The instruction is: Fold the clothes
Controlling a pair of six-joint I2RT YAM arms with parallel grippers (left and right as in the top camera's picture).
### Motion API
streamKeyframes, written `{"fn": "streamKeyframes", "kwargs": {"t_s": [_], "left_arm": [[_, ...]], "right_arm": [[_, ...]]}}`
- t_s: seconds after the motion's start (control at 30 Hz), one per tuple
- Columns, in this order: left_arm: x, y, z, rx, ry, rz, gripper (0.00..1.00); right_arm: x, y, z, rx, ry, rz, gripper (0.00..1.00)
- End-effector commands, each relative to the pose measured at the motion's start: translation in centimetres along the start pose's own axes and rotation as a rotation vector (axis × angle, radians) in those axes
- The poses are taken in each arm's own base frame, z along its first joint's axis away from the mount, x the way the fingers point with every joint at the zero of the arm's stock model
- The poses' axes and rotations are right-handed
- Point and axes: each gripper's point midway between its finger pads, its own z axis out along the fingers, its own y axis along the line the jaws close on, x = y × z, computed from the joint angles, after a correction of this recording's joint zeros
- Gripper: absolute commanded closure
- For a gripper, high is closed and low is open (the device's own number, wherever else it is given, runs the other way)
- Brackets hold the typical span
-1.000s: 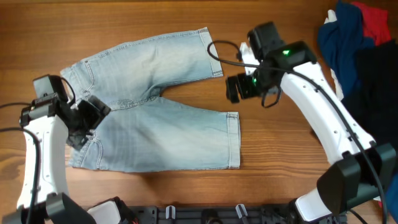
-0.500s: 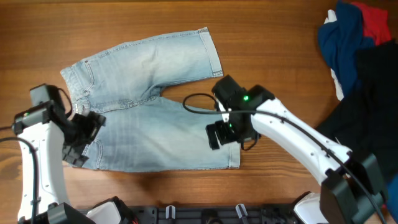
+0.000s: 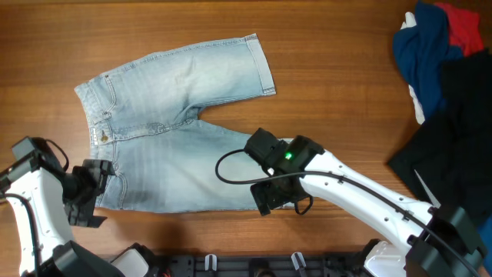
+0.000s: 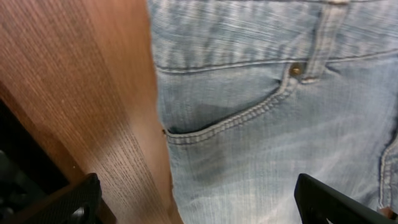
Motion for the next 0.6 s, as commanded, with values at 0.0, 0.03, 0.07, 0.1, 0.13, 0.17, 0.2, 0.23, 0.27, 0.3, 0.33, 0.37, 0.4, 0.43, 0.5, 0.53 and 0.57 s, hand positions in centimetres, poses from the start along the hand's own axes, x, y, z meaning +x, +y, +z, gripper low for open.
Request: {"fn": "streamKeyframes", "kwargs": {"t_s": [0.0, 0.03, 0.07, 0.1, 0.13, 0.17, 0.2, 0.23, 0.27, 0.3, 0.33, 0.37, 0.4, 0.43, 0.5, 0.53, 0.57], "left_arm": [[0.5, 0.6, 1.0, 0.018, 0.025, -0.040, 0.00], [0.4, 0.6, 1.4, 0.020, 0.022, -0.040, 0.00], [0.3, 0.6, 1.6, 0.024, 0.017, -0.040, 0.00], [0.0, 0.6, 1.9, 0.025, 0.001, -0.041, 0.00], [-0.6, 0.8, 2.2, 0.014, -0.029, -0.051, 0.00], [-1.3, 1.3, 2.4, -0.014, -0.071, -0.077, 0.00], [-2.1, 1.9, 2.5, -0.042, -0.119, -0.099, 0.00], [-3.0, 2.4, 2.5, -0.068, -0.167, -0.115, 0.00], [-3.4, 2.6, 2.5, -0.079, -0.193, -0.119, 0.00], [-3.9, 2.7, 2.6, -0.085, -0.217, -0.119, 0.00], [-4.1, 2.6, 2.5, -0.085, -0.227, -0.119, 0.01], [-4.4, 2.4, 2.5, -0.075, -0.238, -0.118, 0.01], [-4.6, 2.1, 2.5, -0.063, -0.245, -0.117, 0.01], [-4.7, 1.9, 2.4, -0.055, -0.252, -0.117, 0.01], [-5.0, 1.8, 2.5, -0.052, -0.259, -0.116, 0.02], [-5.0, 1.8, 2.6, -0.055, -0.259, -0.116, 0.02], [-5.0, 1.9, 2.7, -0.060, -0.257, -0.117, 0.03]], "right_arm": [[-0.2, -1.0, -0.2, 0.057, -0.036, 0.003, 0.03], [-0.3, -1.1, -0.2, 0.061, -0.041, 0.004, 0.03], [-0.4, -1.0, -0.2, 0.059, -0.044, 0.003, 0.03], [-0.4, -1.0, -0.2, 0.058, -0.046, 0.004, 0.03], [-0.5, -1.0, -0.2, 0.058, -0.046, 0.004, 0.02], [-0.4, -1.0, -0.2, 0.058, -0.046, 0.004, 0.03], [-0.4, -1.0, -0.2, 0.058, -0.045, 0.004, 0.02], [-0.4, -1.0, -0.2, 0.058, -0.044, 0.004, 0.03], [-0.4, -1.0, -0.2, 0.058, -0.044, 0.005, 0.02], [-0.4, -1.0, -0.2, 0.058, -0.044, 0.006, 0.02], [-0.4, -1.0, -0.2, 0.058, -0.045, 0.006, 0.03], [-0.4, -1.0, -0.2, 0.058, -0.044, 0.008, 0.03], [-0.4, -1.0, -0.2, 0.058, -0.045, 0.008, 0.02], [-0.4, -1.0, -0.2, 0.058, -0.045, 0.008, 0.03], [-0.4, -1.0, -0.2, 0.058, -0.045, 0.008, 0.03], [-0.4, -1.0, -0.2, 0.059, -0.043, 0.008, 0.03], [-0.3, -1.0, -0.2, 0.059, -0.042, 0.008, 0.03]]}}
